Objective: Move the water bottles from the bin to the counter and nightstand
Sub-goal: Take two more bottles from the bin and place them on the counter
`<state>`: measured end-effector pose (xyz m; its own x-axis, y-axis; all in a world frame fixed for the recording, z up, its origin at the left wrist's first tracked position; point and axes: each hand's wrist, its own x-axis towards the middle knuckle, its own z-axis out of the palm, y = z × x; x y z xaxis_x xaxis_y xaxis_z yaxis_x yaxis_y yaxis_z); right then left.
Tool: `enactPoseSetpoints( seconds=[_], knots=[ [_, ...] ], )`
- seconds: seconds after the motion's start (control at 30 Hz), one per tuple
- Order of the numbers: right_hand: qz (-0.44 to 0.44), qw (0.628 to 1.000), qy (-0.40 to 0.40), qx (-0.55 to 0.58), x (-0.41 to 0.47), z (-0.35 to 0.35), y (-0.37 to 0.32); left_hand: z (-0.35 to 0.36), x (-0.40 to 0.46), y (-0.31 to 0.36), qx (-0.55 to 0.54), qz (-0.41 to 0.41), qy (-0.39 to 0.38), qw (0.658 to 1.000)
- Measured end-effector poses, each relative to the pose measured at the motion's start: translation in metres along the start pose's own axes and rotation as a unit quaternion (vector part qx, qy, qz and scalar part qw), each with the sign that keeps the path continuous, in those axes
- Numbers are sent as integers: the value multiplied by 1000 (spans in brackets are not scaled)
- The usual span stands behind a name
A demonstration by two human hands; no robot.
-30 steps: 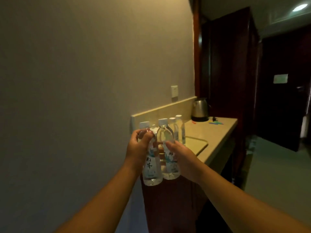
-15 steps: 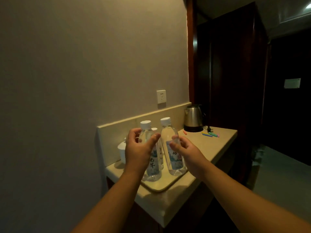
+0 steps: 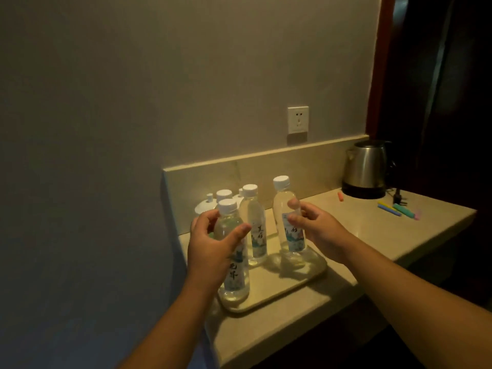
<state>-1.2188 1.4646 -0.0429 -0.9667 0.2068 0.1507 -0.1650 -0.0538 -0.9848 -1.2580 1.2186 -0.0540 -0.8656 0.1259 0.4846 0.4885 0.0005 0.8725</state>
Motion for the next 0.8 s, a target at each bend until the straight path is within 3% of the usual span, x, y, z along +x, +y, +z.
enactPoseSetpoints(
  seconds=[0.17, 0.27, 0.37, 0.43, 0.57, 0.8],
  knots=[
    [9, 998, -60, -32, 34, -14, 17, 14, -24, 16, 66, -15, 58, 996],
    [6, 994, -82, -76, 51, -21, 30, 17, -33, 17, 115, -101, 52, 987],
    [-1, 979, -139, -151, 54, -31, 40, 19, -54, 6, 197, -233, 6, 952],
    [-4, 968, -168, -185, 55, -36, 45, 18, -66, -5, 226, -271, -16, 935],
    [7, 967, -168, -189, 62, -34, 44, 14, -63, -15, 276, -247, 4, 929],
    [16, 960, -183, -209, 62, -33, 40, 16, -57, -25, 270, -257, 14, 928]
  ],
)
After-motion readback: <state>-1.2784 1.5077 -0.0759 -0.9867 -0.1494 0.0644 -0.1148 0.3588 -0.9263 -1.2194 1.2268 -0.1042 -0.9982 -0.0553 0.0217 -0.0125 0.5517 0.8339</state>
